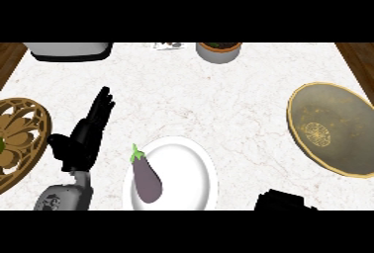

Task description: Pick the sweet potato from the plate and place it in the bowl

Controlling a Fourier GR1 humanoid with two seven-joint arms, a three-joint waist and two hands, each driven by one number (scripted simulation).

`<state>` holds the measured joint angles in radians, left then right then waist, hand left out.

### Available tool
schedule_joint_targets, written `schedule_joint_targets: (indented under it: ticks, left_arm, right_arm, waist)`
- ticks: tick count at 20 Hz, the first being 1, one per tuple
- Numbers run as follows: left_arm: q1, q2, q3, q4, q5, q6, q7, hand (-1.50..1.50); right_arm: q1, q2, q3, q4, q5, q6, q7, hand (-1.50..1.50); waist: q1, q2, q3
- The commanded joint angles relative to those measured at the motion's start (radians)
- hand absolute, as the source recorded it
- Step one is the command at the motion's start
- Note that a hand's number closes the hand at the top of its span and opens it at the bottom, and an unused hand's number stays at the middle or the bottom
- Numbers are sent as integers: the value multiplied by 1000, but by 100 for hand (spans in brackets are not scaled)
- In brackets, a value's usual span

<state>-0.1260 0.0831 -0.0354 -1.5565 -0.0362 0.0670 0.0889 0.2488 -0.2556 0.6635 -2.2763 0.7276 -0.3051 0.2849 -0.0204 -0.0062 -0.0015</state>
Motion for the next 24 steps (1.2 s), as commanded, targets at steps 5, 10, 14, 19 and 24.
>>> schedule_joint_targets:
  ticks: [5,10,14,19,24]
  left_arm:
    - [24,4,7,6,12,-20,-40,0]
    - [7,-12,-11,-6,-3,-7,-17,0]
    - [-51,-24,-5,51,-5,-3,-16,0]
    - [-12,-10,-16,-11,-12,-19,7,0]
    - [-27,-29,-10,56,-27,1,-45,0]
  right_arm:
    - [-113,-16,-79,-285,178,197,364,150]
    - [-348,59,-165,-249,157,286,555,150]
    - [-576,80,-302,-176,95,390,684,150]
    - [-772,69,-497,-68,-44,525,753,150]
    - [-766,-72,-642,109,-49,553,607,150]
  waist:
    - [13,1,-3]
    - [19,1,-1]
    - [16,5,-1]
    - [23,5,1]
    - [21,7,1]
